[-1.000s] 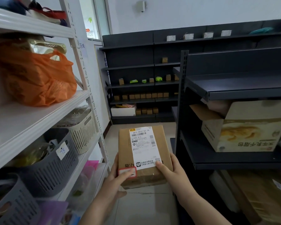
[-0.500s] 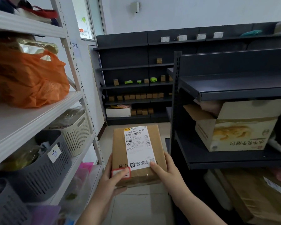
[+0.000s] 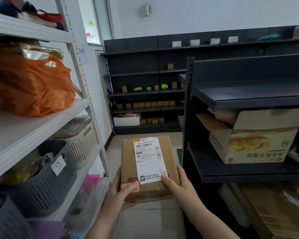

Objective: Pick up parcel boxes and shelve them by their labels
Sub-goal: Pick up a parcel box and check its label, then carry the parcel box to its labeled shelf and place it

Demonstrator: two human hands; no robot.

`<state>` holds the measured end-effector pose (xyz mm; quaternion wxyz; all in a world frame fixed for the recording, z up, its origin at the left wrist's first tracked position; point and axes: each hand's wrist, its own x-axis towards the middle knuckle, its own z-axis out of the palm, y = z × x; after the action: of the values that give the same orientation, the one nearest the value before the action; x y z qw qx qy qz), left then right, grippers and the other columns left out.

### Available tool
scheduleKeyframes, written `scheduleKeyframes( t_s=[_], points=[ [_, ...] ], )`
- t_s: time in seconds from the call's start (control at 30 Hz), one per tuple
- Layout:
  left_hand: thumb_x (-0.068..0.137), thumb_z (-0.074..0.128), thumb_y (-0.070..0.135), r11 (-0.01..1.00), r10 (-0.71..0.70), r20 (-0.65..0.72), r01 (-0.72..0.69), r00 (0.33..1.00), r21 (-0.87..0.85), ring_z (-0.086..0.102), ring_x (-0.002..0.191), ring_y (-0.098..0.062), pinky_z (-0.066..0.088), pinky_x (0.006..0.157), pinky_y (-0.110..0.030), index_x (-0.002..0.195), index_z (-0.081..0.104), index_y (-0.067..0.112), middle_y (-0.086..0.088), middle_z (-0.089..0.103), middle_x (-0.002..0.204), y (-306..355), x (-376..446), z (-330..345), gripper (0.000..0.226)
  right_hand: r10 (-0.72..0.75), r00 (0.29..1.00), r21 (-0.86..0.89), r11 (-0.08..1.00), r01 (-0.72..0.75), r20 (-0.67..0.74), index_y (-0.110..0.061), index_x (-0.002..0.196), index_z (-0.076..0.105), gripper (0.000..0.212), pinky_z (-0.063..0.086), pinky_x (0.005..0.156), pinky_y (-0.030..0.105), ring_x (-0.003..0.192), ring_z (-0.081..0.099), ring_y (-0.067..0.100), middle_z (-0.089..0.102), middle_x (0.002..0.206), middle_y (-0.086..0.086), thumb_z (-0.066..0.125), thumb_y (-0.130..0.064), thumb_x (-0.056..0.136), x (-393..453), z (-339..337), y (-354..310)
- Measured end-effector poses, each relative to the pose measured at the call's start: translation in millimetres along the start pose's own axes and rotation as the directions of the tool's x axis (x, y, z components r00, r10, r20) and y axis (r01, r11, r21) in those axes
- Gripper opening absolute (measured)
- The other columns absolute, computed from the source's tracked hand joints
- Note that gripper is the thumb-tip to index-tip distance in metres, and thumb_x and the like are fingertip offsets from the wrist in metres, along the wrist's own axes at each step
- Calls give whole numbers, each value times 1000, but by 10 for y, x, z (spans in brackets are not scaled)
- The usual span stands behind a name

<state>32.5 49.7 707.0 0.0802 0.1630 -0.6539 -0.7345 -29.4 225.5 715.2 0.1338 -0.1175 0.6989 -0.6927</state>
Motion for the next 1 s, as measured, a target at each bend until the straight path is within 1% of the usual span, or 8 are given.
scheduleKeyframes(
  t_s=[0.17,0.3,0.43,0.53,0.63,0.77,0.93,1.0],
  points=[
    [59,69,32,1000,4,-13,-4,1000,12,59,102,-22,54,86,-52,136,38,34,5,59,115,5,-11,10,83,14,1000,16,1000,-14,2,-35,127,39,51,50,79,19,105,60,4,62,115,-13,64,-28,83,-11,-13,33],
    [61,70,32,1000,14,-21,-14,1000,15,58,101,-20,54,87,-51,137,36,34,8,58,114,22,-24,30,83,24,1000,13,1000,-24,-7,-29,135,39,58,50,85,23,108,60,8,62,120,-8,65,-28,83,-3,-13,60],
    [72,72,26,999,30,-27,-29,999,22,58,102,-20,52,90,-53,138,34,32,10,56,112,16,-27,35,76,32,999,9,999,-32,3,-29,137,36,62,50,89,25,109,59,9,61,121,-8,65,-29,82,-10,-21,65],
    [61,70,31,999,25,0,-25,1000,43,59,105,-23,52,91,-51,138,33,35,10,57,113,11,-34,26,85,41,999,7,999,-41,10,-28,137,36,63,50,94,31,110,60,11,61,121,-7,66,-28,82,-24,-37,87],
    [60,69,30,998,15,33,-17,999,53,59,106,-22,51,93,-50,133,33,39,9,60,112,-2,-37,30,82,42,999,12,999,-42,3,-27,137,37,63,50,96,34,109,61,11,63,120,-7,67,-25,82,-48,-56,109],
    [60,71,27,999,14,13,-14,1000,53,60,108,-23,49,96,-51,126,40,41,7,63,113,-32,-34,44,75,27,1000,19,999,-27,2,-31,131,39,56,51,88,25,105,62,8,64,113,-10,66,-23,82,-65,-64,107],
    [59,73,31,999,2,12,-2,1000,49,60,110,-23,49,96,-50,131,38,42,5,64,117,-34,-45,72,81,17,1000,15,1000,-17,-10,-33,129,40,53,52,76,18,102,62,4,63,113,-12,65,-22,83,-69,-95,102],
    [56,76,38,998,-1,24,-1,1000,58,60,110,-23,50,96,-49,135,35,40,5,63,118,-15,-51,88,89,17,1000,22,1000,-16,-19,-32,128,41,53,52,69,12,98,64,1,64,113,-13,66,-22,82,-75,-116,100]
  ],
)
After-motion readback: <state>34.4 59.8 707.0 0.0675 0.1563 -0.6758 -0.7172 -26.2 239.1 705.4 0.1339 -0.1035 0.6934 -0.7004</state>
